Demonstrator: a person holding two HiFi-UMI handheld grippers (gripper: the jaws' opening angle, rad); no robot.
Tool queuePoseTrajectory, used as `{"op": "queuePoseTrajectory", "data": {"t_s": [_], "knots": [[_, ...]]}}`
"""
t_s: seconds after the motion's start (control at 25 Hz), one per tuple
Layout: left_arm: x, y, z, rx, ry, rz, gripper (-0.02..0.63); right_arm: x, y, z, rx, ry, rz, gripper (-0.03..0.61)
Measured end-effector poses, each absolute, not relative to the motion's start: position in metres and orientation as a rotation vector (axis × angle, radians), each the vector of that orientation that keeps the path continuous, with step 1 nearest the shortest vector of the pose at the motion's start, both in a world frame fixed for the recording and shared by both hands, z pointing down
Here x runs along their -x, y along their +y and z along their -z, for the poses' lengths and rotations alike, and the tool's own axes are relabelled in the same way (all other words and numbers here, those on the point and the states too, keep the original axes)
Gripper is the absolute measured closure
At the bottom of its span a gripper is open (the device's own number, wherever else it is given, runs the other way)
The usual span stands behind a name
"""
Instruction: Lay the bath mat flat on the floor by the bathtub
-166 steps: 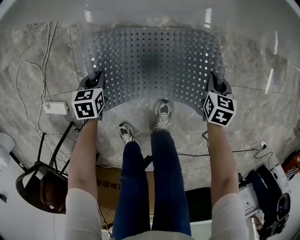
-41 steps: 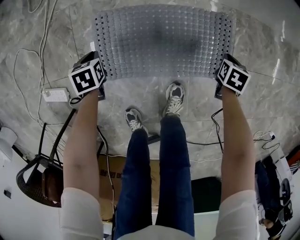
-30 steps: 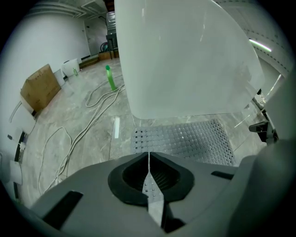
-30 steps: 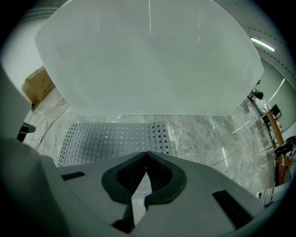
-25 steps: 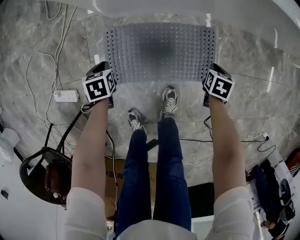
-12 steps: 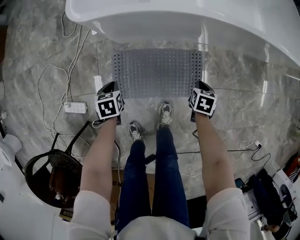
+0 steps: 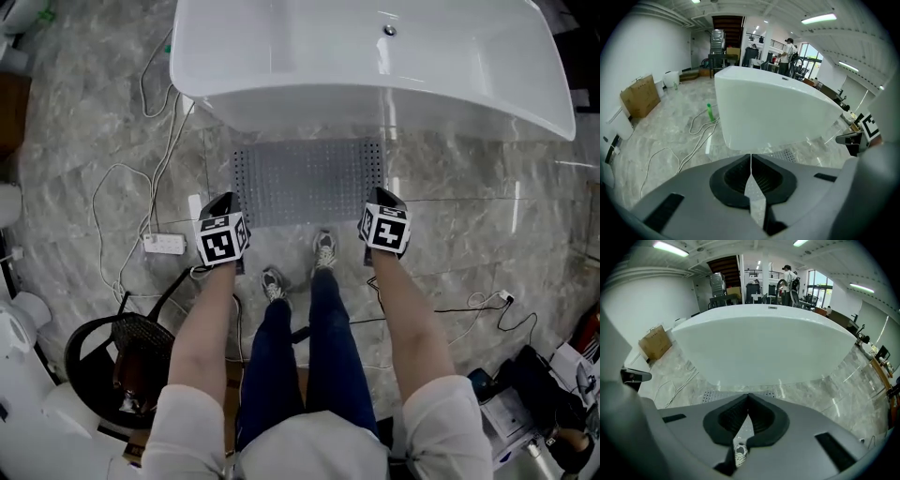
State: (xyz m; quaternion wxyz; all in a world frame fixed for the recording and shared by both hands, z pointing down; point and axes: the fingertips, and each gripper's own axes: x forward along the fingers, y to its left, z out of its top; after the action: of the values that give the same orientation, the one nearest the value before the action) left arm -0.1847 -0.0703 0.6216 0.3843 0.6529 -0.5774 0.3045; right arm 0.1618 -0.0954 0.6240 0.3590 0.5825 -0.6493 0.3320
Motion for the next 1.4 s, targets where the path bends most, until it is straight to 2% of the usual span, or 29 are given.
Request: {"op": "queuePoseTrajectory", "data": {"t_s": [0.36,0.76,1.0,1.4], "knots": [[0.191,-0.054,-0.518,-1.784,-1.514,-0.692,0.575,-0.155,-0.077,-0.523,-1.564,-1.78,-0.843,0.549],[0.165,-0.029,-0.413,-1.941,-1.505,-0.614,0.574,-0.147,-0.057,-0.413,-1.564,-1.942,-0.74,0.549],[0.161,-0.022,-0.37,-1.988,-1.535,-0.551,0.575,-0.142,-0.048,-0.375,-1.602,-1.979,-0.756,0.549],[0.148,-0.009,-0.315,-2.076,-1.577,-0.502,0.574,-0.123,-0.037,-0.304,-1.538,-2.156,-0.588,0.549]]}}
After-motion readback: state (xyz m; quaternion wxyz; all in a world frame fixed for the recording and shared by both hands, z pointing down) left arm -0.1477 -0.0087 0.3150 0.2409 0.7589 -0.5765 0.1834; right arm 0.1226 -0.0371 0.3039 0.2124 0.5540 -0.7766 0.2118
